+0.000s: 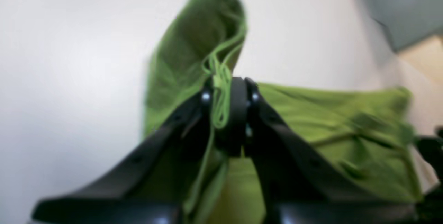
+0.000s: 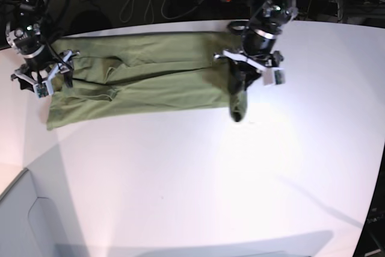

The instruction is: Fold the T-shirt properly

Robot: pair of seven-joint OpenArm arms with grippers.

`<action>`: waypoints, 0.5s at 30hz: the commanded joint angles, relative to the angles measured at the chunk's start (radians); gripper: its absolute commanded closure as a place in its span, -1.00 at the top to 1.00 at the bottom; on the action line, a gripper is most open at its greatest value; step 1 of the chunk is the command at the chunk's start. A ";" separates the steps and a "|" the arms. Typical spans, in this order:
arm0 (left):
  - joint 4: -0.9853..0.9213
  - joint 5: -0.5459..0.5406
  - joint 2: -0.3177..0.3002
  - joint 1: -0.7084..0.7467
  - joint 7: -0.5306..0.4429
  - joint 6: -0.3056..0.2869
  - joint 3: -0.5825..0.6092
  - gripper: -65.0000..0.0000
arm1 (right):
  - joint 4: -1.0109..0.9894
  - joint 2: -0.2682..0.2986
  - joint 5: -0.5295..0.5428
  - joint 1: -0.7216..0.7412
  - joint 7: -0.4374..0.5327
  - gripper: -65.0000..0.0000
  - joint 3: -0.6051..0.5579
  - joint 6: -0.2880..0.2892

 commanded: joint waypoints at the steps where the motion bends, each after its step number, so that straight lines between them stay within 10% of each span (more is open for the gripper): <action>1: 0.018 -0.008 -0.001 0.000 -0.025 -0.008 0.014 -1.00 | 0.019 0.018 0.007 0.024 0.022 0.38 0.008 0.007; 15: 0.018 -0.008 -0.042 0.012 -0.028 -0.008 0.027 -1.00 | -0.007 0.057 0.007 0.162 0.013 -0.11 -0.238 0.007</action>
